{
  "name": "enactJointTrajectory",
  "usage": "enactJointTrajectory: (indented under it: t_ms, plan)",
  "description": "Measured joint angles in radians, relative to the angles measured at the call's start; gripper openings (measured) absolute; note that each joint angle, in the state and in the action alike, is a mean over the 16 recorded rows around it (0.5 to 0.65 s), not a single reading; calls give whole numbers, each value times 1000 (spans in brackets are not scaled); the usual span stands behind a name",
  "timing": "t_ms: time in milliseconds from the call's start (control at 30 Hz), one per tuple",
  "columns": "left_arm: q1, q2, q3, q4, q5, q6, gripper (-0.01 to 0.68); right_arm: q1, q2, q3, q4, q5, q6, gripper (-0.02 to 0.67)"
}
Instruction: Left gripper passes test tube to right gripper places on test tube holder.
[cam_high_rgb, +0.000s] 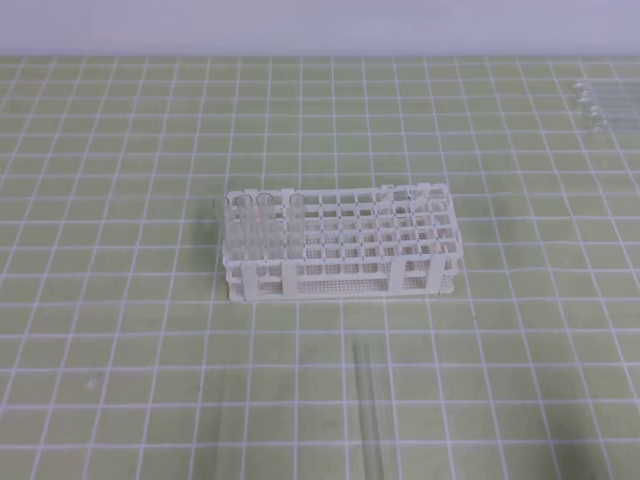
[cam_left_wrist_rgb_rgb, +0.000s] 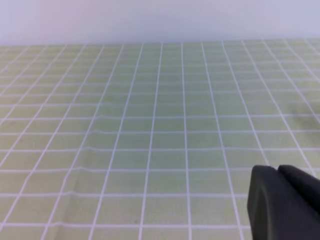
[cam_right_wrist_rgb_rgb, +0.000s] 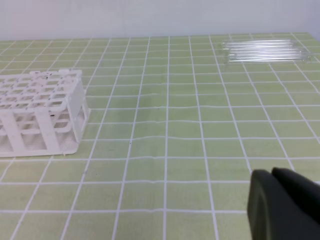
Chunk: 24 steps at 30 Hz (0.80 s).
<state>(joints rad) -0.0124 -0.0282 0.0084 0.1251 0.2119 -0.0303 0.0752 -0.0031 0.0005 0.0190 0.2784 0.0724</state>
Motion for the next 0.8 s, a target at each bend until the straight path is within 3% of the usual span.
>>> enactJointTrajectory:
  t_ms: [800]
  plan:
    - [0, 14, -1, -3, 2, 0, -3, 0, 0, 0, 0, 0, 0, -18]
